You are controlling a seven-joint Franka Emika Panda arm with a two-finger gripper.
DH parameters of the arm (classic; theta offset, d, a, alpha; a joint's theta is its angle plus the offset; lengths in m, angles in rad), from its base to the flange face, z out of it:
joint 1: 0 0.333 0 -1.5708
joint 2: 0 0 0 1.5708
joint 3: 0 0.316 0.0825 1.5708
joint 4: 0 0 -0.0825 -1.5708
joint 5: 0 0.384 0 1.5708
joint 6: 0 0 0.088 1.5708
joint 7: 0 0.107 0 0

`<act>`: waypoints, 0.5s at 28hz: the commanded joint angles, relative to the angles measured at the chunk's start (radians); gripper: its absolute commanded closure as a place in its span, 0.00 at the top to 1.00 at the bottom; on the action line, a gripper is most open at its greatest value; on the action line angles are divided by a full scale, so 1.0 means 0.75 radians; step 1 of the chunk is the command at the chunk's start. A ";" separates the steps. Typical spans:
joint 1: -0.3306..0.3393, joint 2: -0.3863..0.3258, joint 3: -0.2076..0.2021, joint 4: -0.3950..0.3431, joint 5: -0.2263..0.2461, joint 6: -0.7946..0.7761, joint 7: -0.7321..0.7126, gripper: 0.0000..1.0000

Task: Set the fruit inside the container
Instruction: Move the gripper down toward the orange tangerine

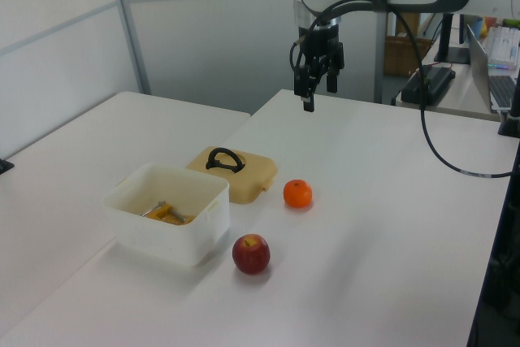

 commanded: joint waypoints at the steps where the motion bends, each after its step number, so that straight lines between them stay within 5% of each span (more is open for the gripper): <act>1: -0.003 -0.020 -0.021 0.002 0.026 -0.029 -0.040 1.00; 14: -0.030 0.033 -0.025 -0.059 0.080 0.053 -0.040 1.00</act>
